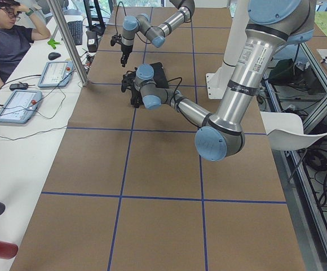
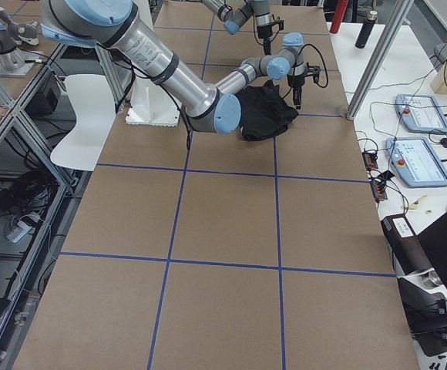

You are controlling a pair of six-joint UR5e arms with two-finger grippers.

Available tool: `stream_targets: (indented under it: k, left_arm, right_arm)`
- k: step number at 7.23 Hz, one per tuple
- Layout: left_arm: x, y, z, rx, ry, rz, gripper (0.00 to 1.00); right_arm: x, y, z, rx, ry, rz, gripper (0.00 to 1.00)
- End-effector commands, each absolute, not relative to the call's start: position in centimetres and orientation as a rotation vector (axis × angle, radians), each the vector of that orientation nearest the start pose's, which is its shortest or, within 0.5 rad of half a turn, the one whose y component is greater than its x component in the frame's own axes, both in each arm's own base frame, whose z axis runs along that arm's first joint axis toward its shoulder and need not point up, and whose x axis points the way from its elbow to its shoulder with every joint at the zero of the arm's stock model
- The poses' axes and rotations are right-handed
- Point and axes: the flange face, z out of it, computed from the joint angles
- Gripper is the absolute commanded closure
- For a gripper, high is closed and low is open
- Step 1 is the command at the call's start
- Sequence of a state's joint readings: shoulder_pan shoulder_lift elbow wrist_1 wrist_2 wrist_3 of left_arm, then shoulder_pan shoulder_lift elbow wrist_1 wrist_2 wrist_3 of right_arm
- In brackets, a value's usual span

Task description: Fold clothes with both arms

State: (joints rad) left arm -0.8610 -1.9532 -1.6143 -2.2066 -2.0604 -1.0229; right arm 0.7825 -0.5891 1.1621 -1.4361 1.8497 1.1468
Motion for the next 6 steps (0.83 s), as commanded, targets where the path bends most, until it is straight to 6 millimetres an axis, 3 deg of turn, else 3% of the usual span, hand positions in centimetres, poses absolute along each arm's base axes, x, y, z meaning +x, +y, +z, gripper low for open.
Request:
stream_targets:
  k: [1, 2, 4, 6]
  left_arm:
    - [31.1, -56.6, 36.4, 0.394, 0.908, 0.138, 0.0]
    - [27.6, -57.6, 38.1, 0.404, 0.816, 0.21, 0.0]
    - [18.5, -57.5, 44.5, 0.416, 0.702, 0.331, 0.0]
    - [9.4, -55.0, 51.7, 0.234, 0.84, 0.213, 0.0]
  right_arm:
    - [-40.3, -61.6, 28.5, 0.143, -0.737, 0.107, 0.01]
    - [-34.8, -59.7, 33.7, 0.147, -0.727, 0.038, 0.01]
    - [-26.2, -55.9, 41.9, 0.131, -0.701, -0.05, 0.01]
    - [-16.3, -53.2, 48.6, 0.1, -0.717, -0.116, 0.01]
